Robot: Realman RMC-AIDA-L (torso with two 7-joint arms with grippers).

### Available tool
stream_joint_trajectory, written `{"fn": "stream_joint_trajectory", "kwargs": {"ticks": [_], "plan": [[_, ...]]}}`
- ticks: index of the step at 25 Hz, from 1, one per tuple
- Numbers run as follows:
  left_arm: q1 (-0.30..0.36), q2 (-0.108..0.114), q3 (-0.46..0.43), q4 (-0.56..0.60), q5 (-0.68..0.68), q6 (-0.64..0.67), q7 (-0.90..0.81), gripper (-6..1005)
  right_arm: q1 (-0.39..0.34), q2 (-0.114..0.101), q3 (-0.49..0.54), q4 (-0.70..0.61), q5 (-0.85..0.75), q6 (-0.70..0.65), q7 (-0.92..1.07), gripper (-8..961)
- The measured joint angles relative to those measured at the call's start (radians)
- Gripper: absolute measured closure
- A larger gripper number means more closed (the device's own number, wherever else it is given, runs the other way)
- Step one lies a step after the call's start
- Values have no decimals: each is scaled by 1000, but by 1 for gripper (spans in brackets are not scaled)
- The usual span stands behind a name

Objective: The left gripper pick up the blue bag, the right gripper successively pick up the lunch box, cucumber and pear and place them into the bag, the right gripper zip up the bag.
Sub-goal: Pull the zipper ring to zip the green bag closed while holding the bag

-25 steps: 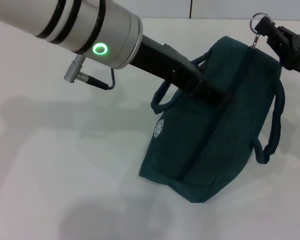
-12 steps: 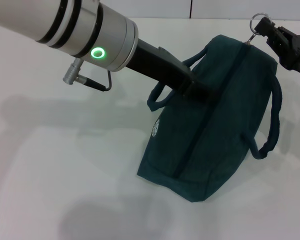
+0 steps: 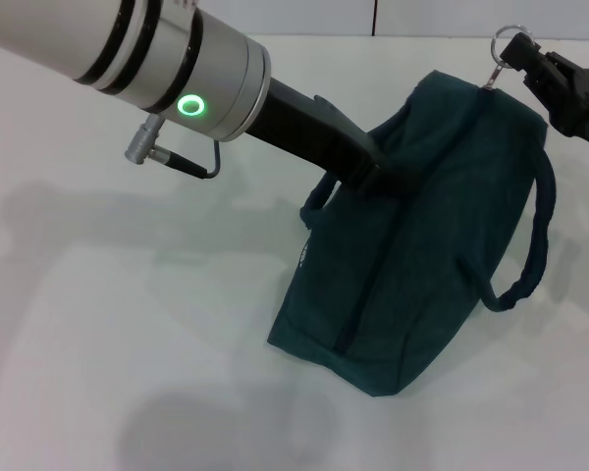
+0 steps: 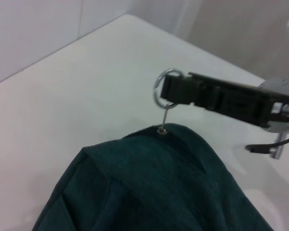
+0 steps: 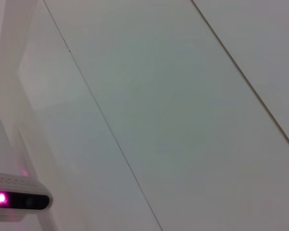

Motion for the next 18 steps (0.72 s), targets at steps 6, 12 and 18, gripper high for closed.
{"fn": "stream_joint_trajectory", "kwargs": {"ticks": [6,12,18], "plan": [[0,1,-25,-14,-56,23,78,835,0,0,3,0,0,12,1,948],[0,1,-89,-64,-140,65,155,882,0,0,6,0,0,105,49,947],[-6,2,-129,-97,-199,91,210,903,0,-3,-3,0,-5,232,117,947]]}}
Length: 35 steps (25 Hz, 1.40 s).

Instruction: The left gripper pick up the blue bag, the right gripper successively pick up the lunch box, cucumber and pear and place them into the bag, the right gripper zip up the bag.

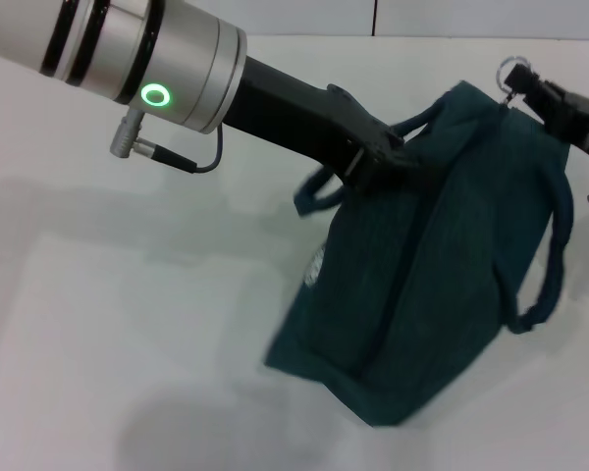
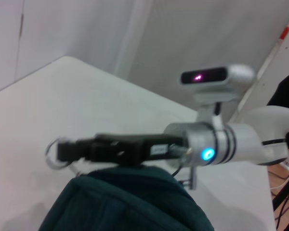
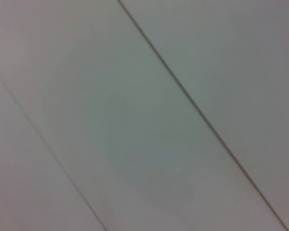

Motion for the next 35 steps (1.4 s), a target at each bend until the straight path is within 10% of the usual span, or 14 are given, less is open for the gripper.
{"fn": "stream_joint_trajectory", "kwargs": {"ticks": [23,35], "plan": [[11,-3,-51,-66,-40,-21,81,921,-12,0,-30,17,26,5,49,947],[13,-3,-104,-170,-12,-123,179,923,-90,-5,-29,1,93,-126,19,576]]}}
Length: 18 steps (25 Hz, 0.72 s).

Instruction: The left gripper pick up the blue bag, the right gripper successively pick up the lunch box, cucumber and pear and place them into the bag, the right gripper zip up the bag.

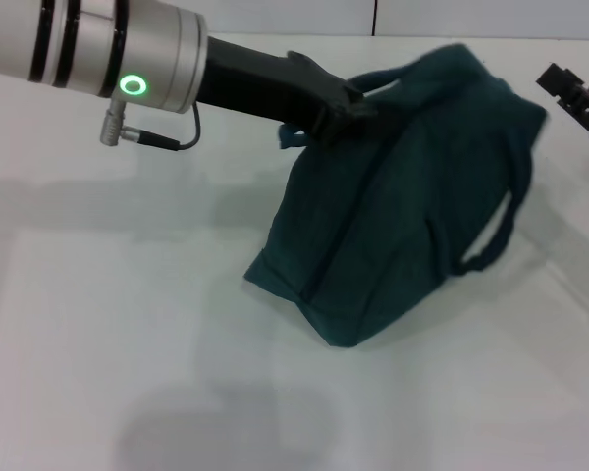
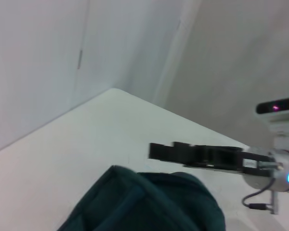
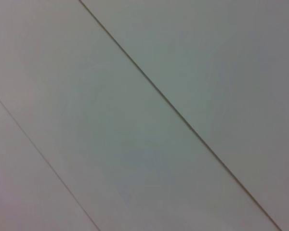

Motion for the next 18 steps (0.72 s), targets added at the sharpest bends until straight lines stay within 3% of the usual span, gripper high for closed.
{"fn": "stream_joint_trajectory", "kwargs": {"ticks": [10,12,18], "plan": [[-17,-1,-73,-124,-7,-65,25,930,-31,-2,1,-1,20,-26,-19,368],[-16,-1,-77,-126,-10,-70,25,929,-35,-1,1,0,20,-30,-23,141],[-2,0,-78,-121,-56,-71,54,713,-36,-2,-2,0,17,-47,-30,77]]}}
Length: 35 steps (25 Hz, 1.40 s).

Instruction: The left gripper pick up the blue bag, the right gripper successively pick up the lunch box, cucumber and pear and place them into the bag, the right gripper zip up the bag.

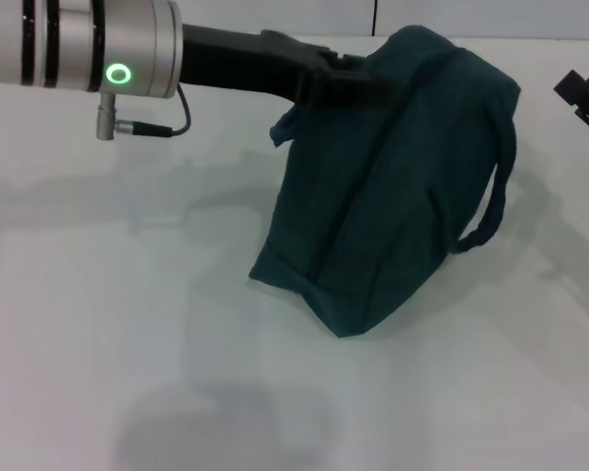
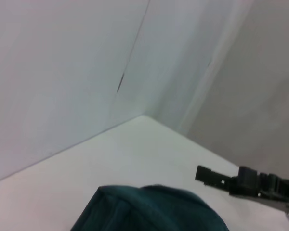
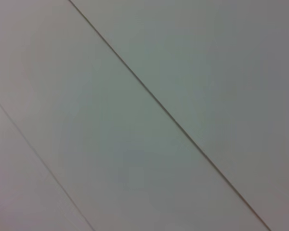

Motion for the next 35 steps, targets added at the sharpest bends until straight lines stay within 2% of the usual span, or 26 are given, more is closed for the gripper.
{"fn": "stream_joint_trajectory", "kwargs": {"ticks": [5,10,15,17,18,21,25,30,35], "plan": [[31,3,-14,23,-85,7,64,551,-2,-2,-1,-1,-2,-42,-27,78],[113,2,-46,83,-199,13,166,384,-8,-13,0,-1,-4,-99,-79,79],[203,7,-63,106,-283,99,300,193,-11,-52,-7,-6,-90,-240,-208,80],[251,9,-107,100,-282,194,376,105,-13,-81,-6,-27,-223,-334,-285,80],[251,9,-107,100,-282,194,376,105,-13,-81,-6,-27,-223,-334,-285,80],[324,1,-166,88,-285,282,474,106,-27,-92,-6,-64,-339,-377,-337,81],[398,8,-174,24,-256,315,562,107,-58,-92,-2,-112,-446,-373,-354,81],[446,4,-179,-102,-180,330,674,109,-69,-80,-2,-107,-556,-305,-364,81],[452,19,-181,-266,-106,333,774,110,-98,-56,-4,-105,-640,-203,-364,81]]}}
